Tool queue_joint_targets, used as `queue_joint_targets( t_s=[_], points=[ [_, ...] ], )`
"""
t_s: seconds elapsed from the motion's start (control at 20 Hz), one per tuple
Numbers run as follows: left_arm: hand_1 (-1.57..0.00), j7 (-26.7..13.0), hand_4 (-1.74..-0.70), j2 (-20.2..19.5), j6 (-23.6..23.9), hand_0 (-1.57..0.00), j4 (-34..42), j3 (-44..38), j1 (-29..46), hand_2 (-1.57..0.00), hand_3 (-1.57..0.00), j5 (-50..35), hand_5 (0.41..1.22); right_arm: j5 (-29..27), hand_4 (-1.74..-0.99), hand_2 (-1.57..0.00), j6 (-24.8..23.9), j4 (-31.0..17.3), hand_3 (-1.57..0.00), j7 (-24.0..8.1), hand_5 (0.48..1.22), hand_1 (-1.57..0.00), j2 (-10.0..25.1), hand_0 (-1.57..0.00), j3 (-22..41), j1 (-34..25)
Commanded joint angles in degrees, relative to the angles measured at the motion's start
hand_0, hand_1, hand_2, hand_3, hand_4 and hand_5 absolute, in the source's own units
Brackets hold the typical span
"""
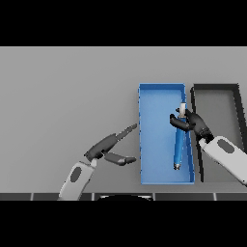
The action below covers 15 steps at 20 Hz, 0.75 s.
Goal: Pick up the blue pipe and place it into the blue bin.
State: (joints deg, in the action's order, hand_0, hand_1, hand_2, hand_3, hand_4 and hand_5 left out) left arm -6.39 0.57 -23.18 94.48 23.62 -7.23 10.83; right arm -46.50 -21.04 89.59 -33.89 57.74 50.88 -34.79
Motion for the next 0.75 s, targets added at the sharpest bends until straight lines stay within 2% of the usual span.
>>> queue_joint_targets(
  t_s=[0.0, 0.15, 0.3, 0.7],
  points=[
    [0.00, -0.2, -0.89, 0.0, 0.1, 0.00, 0.0, -0.1, -0.2, 0.00, 0.00, 0.1, 0.427, 0.2, -1.056, -0.06, 0.6, -0.5, -0.03, -1.1, 0.817, -0.06, 0.1, -0.06, 0.6, -0.5],
    [0.00, -0.9, -0.89, 0.2, 0.5, 0.00, 0.0, 0.0, -0.4, 0.00, 0.00, 0.5, 0.429, 0.6, -1.038, -0.03, 1.2, -1.7, -0.02, -1.0, 0.734, -0.03, 0.4, -0.03, 1.9, -1.0],
    [0.00, -1.4, -0.89, 0.3, 0.6, 0.00, 0.0, -0.2, -0.7, 0.00, 0.00, 0.4, 0.429, 0.4, -1.030, -0.01, 1.4, -2.1, -0.01, -1.1, 0.682, -0.01, 0.5, -0.02, 3.1, -1.7],
    [0.00, -1.0, -0.88, 0.6, 0.5, 0.00, -0.1, 0.2, -0.9, 0.00, 0.00, 0.5, 0.431, -0.3, -1.022, -0.01, 2.6, -3.2, 0.00, -0.6, 0.643, -0.01, 0.1, -0.01, 4.2, -3.0]
  ],
)
